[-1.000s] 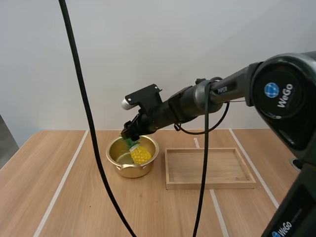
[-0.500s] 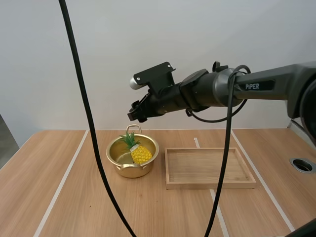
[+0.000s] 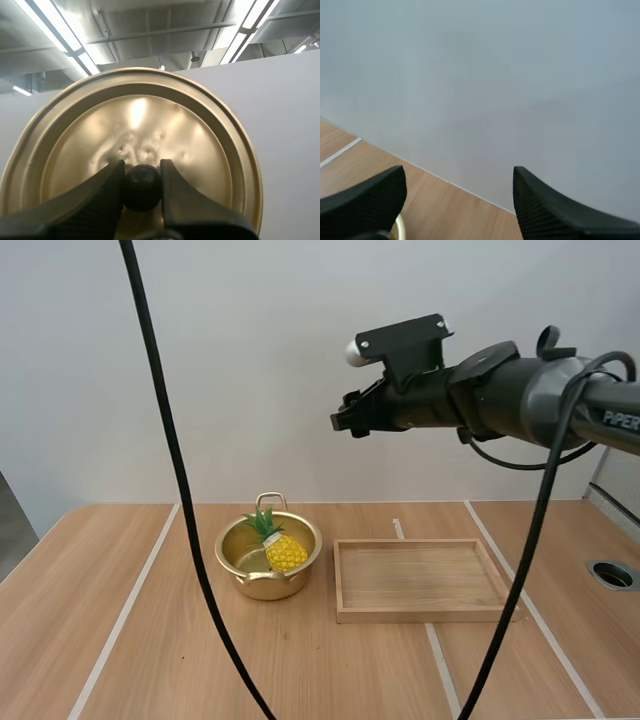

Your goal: Open the pot, put the pineapple inside, and close it

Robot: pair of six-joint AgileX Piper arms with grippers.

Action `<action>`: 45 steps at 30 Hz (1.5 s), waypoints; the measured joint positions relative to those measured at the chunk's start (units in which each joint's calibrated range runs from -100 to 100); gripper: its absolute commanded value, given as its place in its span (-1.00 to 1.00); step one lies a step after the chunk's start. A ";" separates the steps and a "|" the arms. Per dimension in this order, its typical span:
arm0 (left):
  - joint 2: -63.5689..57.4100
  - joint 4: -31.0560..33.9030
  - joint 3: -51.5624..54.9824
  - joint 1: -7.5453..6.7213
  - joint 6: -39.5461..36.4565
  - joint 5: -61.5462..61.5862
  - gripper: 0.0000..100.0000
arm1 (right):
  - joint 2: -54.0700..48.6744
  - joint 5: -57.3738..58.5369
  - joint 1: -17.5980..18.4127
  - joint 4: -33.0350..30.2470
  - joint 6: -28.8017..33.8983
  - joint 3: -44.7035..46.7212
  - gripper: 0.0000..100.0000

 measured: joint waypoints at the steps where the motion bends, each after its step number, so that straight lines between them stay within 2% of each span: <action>1: 0.00 0.00 0.00 0.00 0.00 0.00 -1.00 | -0.81 0.00 -0.63 -0.11 0.37 0.00 1.00; 9: 0.00 0.00 0.00 0.00 0.00 0.00 -1.00 | -5.98 1.38 -5.82 -4.51 6.29 0.00 1.00; 16: 0.00 0.00 0.00 0.00 0.00 0.00 -1.00 | -10.88 1.70 -7.95 -8.34 10.63 0.00 1.00; 17: 0.00 0.00 0.00 0.00 0.00 0.00 -1.00 | -11.42 1.70 -8.13 -8.91 10.76 0.00 0.79; 19: 0.00 0.00 0.00 0.00 0.00 0.00 -1.00 | -12.52 2.23 -8.28 -10.78 11.17 0.00 0.01; 20: 0.00 0.00 0.00 0.00 0.00 0.00 -1.00 | -13.05 2.70 -8.34 -11.58 11.63 0.00 -0.56; 21: 0.00 0.00 0.00 0.00 0.00 0.00 -1.00 | -13.69 3.81 -8.36 -12.62 12.14 0.00 -1.00; 28: 0.00 0.00 0.00 0.00 0.00 0.00 -1.00 | -18.97 12.54 -9.40 -18.69 21.11 0.00 -1.00; 35: 0.00 0.00 0.00 0.00 0.00 0.00 -1.00 | -25.48 13.51 -9.83 -25.70 28.63 0.00 -1.00; 38: 0.00 0.00 0.00 0.00 0.00 0.00 -1.00 | -28.01 13.64 -9.83 -27.11 32.14 0.00 -1.00; 45: 0.00 0.00 0.00 0.00 0.00 0.00 -1.00 | -30.37 13.64 -9.83 -27.57 35.60 0.00 -1.00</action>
